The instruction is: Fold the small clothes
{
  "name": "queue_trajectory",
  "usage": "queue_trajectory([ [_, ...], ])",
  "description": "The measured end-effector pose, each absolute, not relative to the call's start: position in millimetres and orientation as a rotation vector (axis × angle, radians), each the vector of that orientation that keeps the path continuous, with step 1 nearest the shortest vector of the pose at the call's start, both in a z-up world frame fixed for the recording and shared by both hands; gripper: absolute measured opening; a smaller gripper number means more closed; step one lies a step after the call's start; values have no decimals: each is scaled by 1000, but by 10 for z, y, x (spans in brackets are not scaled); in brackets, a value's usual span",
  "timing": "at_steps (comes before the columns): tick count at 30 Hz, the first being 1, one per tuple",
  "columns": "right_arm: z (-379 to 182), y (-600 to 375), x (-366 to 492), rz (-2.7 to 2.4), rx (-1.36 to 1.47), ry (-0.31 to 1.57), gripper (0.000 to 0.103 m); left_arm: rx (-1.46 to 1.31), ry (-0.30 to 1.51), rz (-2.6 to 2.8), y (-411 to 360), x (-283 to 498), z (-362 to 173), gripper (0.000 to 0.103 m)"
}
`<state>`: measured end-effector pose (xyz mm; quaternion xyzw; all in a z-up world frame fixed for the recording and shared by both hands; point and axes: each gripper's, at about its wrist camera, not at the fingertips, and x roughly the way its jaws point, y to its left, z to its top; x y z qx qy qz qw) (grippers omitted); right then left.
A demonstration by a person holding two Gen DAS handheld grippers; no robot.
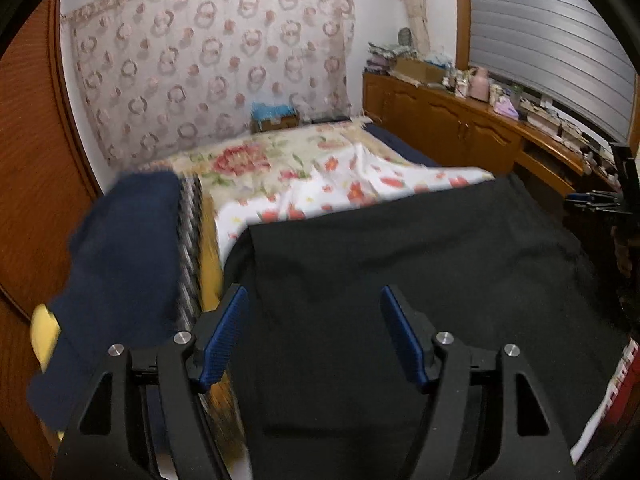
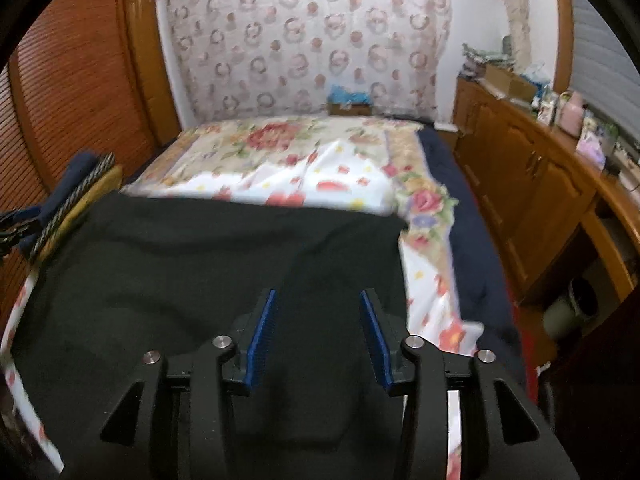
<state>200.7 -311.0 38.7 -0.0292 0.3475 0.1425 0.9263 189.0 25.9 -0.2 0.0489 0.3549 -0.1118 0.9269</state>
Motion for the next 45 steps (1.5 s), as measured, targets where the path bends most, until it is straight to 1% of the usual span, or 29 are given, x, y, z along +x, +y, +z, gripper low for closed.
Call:
queue_trajectory([
  [5,126,-3251,1806,271,-63,792,51,97,813,-245,239,1689,-404,72],
  [11,65,-3450,1711,245,-45,841,51,111,874,-227,250,1612,-636,73],
  [18,142,-3373,1796,248,-41,847,51,117,892,-217,242,1621,-682,73],
  [19,122,-3329,1828,255,-39,847,51,129,894,-215,222,1622,-697,74],
  [20,124,-3313,1843,255,-42,847,51,139,897,-216,210,1636,-713,78],
  [24,-48,-3272,1809,240,-59,845,51,141,900,-210,239,1646,-717,82],
  [29,-80,-3267,1795,226,-65,822,51,139,905,-205,254,1645,-722,85],
  [36,-97,-3235,1739,210,-97,792,52,141,901,-191,245,1605,-718,86],
  [41,-92,-3243,1724,211,-96,789,52,87,880,-150,363,1467,-637,80],
  [45,-96,-3235,1722,211,-96,789,52,20,883,-125,520,1417,-606,67],
])
